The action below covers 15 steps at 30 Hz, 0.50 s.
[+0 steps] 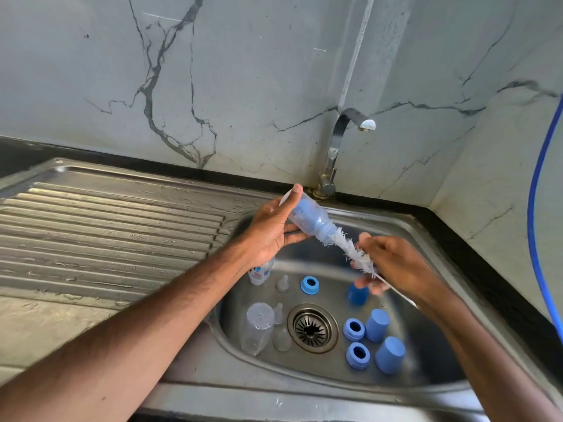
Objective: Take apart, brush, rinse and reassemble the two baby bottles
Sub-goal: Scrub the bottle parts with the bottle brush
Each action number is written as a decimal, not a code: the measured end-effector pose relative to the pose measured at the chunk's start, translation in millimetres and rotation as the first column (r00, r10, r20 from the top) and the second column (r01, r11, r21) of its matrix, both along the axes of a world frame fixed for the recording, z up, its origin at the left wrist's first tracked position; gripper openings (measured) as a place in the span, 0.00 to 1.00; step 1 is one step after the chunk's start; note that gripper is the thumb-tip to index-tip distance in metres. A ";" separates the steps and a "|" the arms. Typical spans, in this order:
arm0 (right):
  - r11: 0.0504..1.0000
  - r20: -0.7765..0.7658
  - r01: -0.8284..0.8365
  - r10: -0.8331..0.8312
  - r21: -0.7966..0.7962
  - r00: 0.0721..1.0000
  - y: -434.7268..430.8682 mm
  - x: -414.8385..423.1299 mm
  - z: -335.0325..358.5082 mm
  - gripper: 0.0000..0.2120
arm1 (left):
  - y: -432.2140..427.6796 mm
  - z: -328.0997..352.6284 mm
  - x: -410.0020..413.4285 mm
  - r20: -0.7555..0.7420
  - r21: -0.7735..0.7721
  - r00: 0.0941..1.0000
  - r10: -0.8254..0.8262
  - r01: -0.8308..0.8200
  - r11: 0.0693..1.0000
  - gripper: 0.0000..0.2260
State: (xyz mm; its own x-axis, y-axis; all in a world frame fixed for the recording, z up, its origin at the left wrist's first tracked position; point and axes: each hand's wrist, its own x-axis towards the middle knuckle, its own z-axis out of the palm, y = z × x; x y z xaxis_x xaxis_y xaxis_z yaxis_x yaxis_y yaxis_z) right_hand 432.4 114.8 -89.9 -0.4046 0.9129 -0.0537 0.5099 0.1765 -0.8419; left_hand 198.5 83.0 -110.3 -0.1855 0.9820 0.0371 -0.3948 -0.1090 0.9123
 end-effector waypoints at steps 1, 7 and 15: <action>0.992 0.043 0.010 -0.016 0.128 0.999 -2.4 -1.7 0.8 0.28 | 0.5 -2.8 -2.6 0.011 -0.034 0.999 0.038 -0.037 0.999 0.28; 0.941 0.157 -0.135 0.089 0.311 0.984 -2.2 -8.0 -8.1 0.14 | 2.2 -5.0 -10.1 0.113 -0.074 0.986 0.123 -0.115 0.991 0.24; 0.931 -0.309 -0.152 0.045 -0.333 0.950 1.0 4.3 10.9 0.12 | -0.4 4.2 -8.3 0.198 0.057 0.975 -0.102 0.092 0.994 0.24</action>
